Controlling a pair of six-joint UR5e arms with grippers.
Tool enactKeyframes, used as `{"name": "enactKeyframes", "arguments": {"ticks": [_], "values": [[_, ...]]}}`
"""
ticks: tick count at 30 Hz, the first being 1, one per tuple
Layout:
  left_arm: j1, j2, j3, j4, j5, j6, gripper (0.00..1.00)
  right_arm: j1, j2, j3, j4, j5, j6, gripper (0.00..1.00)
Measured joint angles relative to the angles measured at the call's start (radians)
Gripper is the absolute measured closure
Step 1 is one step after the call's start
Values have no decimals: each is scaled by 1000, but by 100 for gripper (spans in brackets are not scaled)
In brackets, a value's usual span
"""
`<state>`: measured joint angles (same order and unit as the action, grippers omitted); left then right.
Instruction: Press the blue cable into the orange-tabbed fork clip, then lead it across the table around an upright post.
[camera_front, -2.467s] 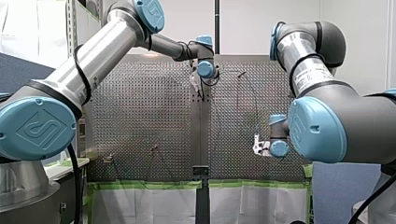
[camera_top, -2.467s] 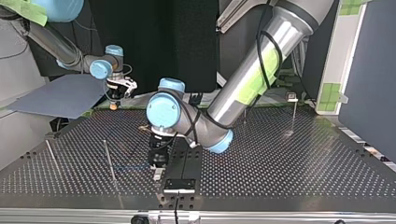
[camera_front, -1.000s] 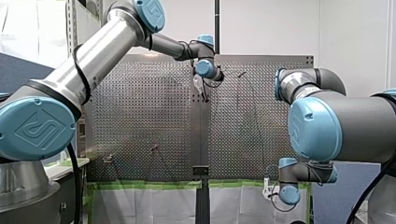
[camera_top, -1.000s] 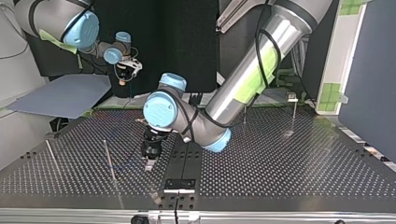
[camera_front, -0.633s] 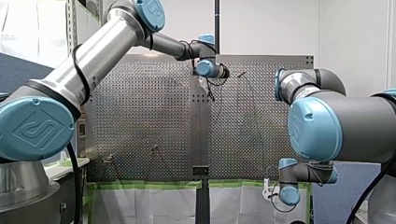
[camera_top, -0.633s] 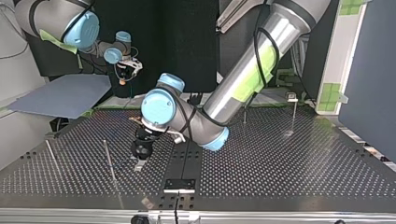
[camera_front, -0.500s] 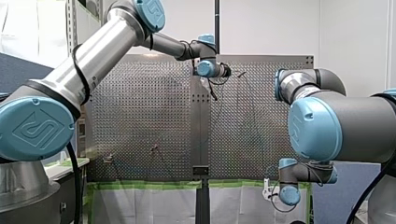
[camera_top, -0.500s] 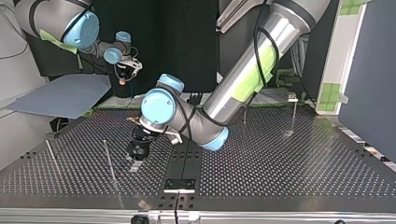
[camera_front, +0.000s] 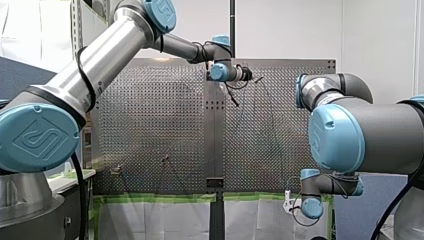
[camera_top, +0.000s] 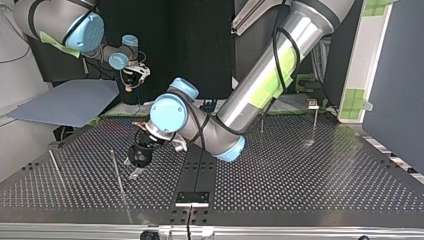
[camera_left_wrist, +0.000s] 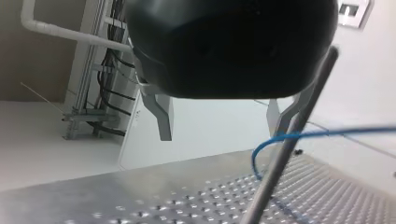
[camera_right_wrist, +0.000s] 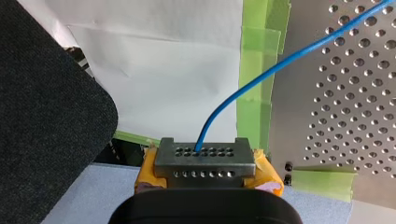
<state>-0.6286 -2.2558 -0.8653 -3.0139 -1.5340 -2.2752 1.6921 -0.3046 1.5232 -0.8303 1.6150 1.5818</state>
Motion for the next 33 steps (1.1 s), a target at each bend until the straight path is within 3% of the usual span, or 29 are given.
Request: {"name": "enactKeyframes", "arguments": {"ticks": [6, 19, 33], "values": [[0, 0, 0, -51, 52, -16, 2, -2, 0, 0, 5, -1, 0, 100], [9, 4, -1, -162, 152, 87, 2, -1, 0, 0, 8, -2, -1, 100], [-3, 89, 0, -271, 62, 197, 2, -2, 0, 0, 10, -3, -2, 100]]}}
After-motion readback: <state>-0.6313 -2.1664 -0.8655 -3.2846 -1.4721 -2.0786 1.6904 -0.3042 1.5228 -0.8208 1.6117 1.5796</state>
